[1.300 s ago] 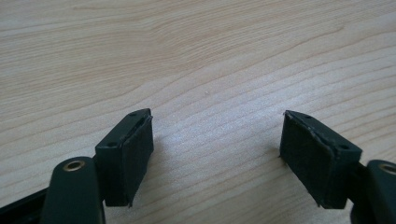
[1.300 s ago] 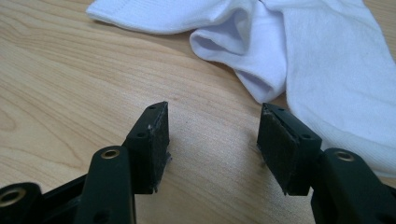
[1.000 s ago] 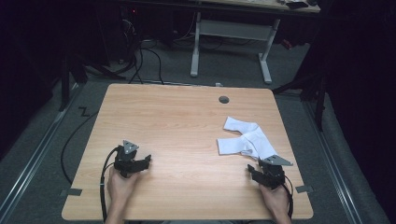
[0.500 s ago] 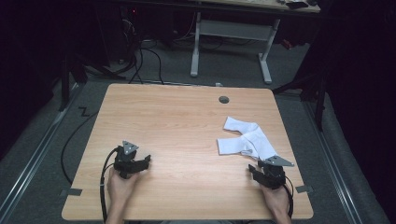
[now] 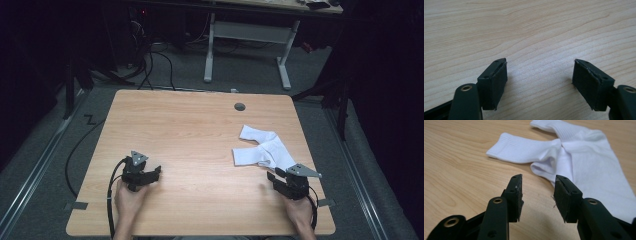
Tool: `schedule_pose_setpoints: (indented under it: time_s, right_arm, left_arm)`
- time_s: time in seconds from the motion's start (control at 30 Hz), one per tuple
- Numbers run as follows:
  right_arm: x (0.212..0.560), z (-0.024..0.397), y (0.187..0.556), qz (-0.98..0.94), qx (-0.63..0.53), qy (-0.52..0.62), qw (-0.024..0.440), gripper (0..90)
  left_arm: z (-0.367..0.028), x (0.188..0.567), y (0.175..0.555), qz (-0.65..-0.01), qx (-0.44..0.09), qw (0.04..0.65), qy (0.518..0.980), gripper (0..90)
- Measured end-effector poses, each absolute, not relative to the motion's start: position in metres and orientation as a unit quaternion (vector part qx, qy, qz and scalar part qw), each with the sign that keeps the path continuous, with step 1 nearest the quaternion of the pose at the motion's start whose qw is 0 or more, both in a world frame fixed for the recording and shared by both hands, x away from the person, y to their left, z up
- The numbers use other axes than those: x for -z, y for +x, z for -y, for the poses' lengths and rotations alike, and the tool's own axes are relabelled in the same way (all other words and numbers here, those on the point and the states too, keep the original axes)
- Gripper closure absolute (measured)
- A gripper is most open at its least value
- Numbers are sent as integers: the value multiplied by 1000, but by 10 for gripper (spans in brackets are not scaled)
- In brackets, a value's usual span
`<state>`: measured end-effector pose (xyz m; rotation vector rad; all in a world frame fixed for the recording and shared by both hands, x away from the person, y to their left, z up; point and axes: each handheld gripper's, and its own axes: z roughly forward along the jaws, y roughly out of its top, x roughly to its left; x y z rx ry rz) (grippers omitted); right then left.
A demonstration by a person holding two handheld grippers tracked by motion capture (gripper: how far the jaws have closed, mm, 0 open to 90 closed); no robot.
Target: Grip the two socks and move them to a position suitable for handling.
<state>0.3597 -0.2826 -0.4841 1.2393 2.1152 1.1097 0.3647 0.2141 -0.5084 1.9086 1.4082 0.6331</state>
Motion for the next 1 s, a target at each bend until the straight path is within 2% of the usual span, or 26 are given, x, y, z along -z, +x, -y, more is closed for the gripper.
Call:
schedule_pose_setpoints:
  time_s: [0.37,0.67,1.0]
  right_arm:
    - [461,279,377,-769,-402,418,269,607]
    - [453,292,418,-757,-392,458,251,588]
    - [467,302,464,-761,-337,501,239,577]
  left_arm:
    - [-214,508,365,-541,-244,336,731,296]
    - [-214,508,365,-543,-245,336,730,300]
    - [-214,508,365,-543,-245,336,730,299]
